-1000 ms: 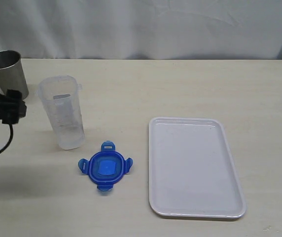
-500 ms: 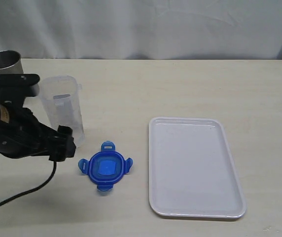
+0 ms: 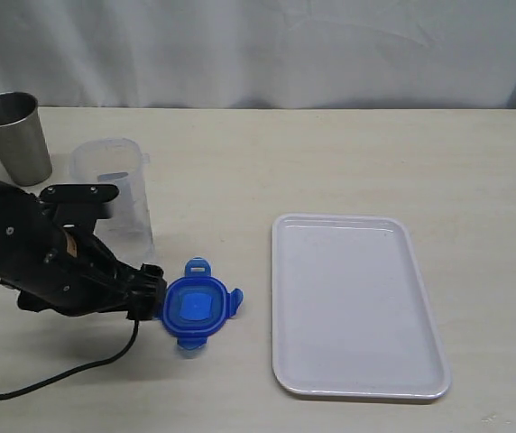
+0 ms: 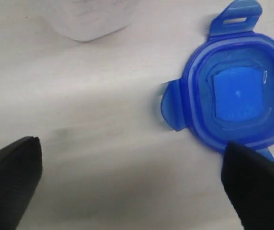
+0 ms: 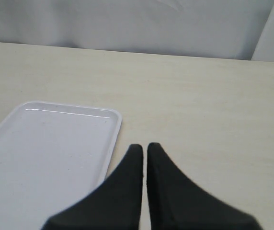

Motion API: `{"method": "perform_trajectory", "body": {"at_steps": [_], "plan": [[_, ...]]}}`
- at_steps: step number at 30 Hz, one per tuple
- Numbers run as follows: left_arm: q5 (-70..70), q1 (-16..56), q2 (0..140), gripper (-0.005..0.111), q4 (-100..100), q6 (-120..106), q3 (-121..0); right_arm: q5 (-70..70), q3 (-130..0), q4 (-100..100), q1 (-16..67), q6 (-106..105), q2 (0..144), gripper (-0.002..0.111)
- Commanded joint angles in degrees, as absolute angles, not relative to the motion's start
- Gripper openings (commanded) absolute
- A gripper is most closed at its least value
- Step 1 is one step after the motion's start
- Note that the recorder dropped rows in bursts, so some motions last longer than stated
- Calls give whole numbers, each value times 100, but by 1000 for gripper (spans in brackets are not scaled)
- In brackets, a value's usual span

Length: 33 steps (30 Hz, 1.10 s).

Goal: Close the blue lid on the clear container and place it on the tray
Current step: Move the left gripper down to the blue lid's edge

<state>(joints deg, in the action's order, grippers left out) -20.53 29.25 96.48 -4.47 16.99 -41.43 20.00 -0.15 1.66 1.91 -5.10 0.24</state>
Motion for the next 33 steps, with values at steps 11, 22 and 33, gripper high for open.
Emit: {"method": "perform_trajectory", "body": {"at_steps": [11,22,33], "plan": [[-1611,2999,9781,105,-1317,1770,-4140,1981,0,120,212,-515,0,4],[-1982,2999,9781,53,-1255,1702,-4140,1981,0,120,212,-515,0,4],[-1794,2999,9781,48,-1043,1486,-4140,1981,0,120,212,-515,0,4]]}}
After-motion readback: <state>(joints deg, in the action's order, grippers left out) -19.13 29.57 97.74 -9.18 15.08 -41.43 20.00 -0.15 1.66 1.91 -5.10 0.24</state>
